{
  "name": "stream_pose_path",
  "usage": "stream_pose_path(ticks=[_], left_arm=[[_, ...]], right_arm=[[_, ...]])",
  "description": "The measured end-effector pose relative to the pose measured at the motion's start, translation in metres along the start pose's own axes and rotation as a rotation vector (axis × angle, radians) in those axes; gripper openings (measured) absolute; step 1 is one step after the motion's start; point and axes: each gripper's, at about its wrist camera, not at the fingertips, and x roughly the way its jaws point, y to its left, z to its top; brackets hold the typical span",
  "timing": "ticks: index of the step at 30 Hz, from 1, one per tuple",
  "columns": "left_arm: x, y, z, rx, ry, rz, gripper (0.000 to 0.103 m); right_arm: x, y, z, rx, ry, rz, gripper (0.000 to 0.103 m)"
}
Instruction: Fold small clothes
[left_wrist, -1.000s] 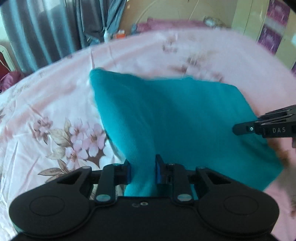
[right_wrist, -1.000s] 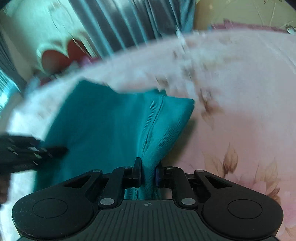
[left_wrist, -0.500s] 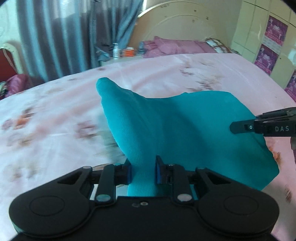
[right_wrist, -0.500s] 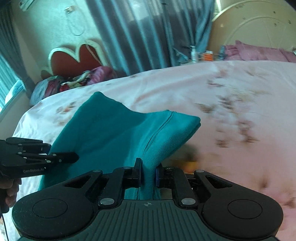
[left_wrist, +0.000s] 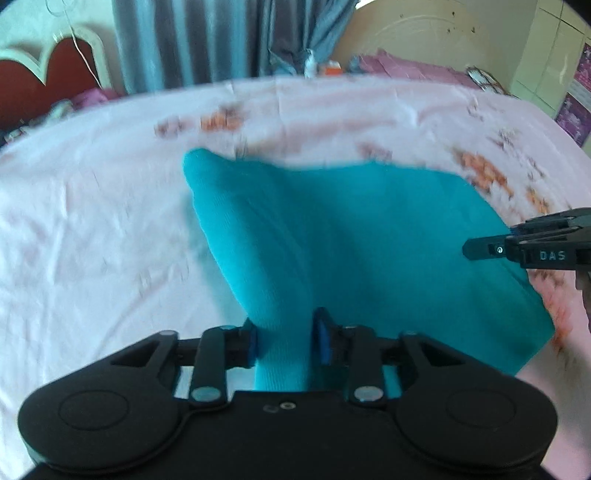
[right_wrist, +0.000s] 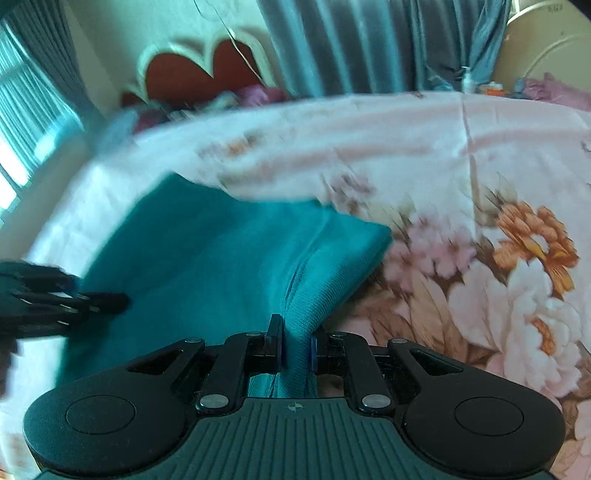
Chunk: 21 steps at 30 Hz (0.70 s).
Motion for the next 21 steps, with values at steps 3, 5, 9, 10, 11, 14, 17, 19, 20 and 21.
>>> stream_pose_path(ticks=[3, 5, 9, 10, 11, 14, 17, 19, 20, 21], left_arm=[[0.006, 0.015, -0.012, -0.064, -0.050, -0.005, 0.065], [0.005, 0.020, -0.013, -0.077, -0.063, -0.029, 0.069], [-0.023, 0.030, -0.014, -0.049, -0.142, 0.025, 0.073], [-0.036, 0.032, -0.013, -0.051, -0.198, 0.027, 0.072], [-0.047, 0.034, -0.010, -0.050, -0.249, -0.005, 0.065], [-0.044, 0.025, 0.016, -0.005, -0.278, -0.070, 0.046], [-0.007, 0.016, 0.034, 0.003, -0.210, -0.122, 0.038], [0.018, 0.017, 0.035, -0.012, -0.150, -0.143, 0.035], [0.030, 0.016, 0.030, -0.009, -0.118, -0.132, 0.035], [0.038, 0.019, 0.025, -0.020, -0.117, -0.138, 0.035]], right_arm=[[0.006, -0.008, -0.007, 0.048, -0.008, 0.005, 0.012], [0.006, -0.005, -0.005, 0.034, -0.003, -0.020, 0.013], [-0.013, -0.003, 0.000, 0.053, -0.032, -0.093, 0.044], [-0.029, -0.001, 0.001, 0.033, -0.120, -0.136, 0.057], [-0.041, 0.003, 0.003, 0.017, -0.173, -0.135, 0.057], [-0.043, 0.010, 0.023, 0.004, -0.212, -0.108, 0.023], [-0.009, 0.019, 0.048, -0.047, -0.155, -0.116, 0.018], [0.019, 0.019, 0.053, -0.080, -0.079, -0.128, 0.018], [0.035, 0.016, 0.051, -0.098, -0.028, -0.152, 0.018], [0.043, 0.011, 0.047, -0.113, -0.033, -0.161, 0.018]])
